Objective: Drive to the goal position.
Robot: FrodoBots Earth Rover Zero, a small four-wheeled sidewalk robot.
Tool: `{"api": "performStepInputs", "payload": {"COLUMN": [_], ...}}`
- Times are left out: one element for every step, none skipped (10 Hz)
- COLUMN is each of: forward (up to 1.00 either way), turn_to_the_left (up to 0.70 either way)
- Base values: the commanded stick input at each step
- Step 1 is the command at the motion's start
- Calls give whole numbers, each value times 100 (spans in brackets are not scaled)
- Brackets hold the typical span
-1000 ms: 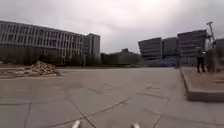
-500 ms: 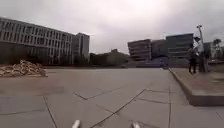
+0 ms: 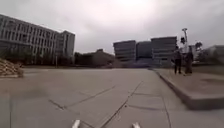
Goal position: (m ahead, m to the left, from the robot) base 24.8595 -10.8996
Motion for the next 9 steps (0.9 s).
{"api": "performStepInputs", "payload": {"forward": [85,85,85,85,85,85,85,85,85], "turn_to_the_left": [0,0,0,0,0,0,0,-2,-6]}}
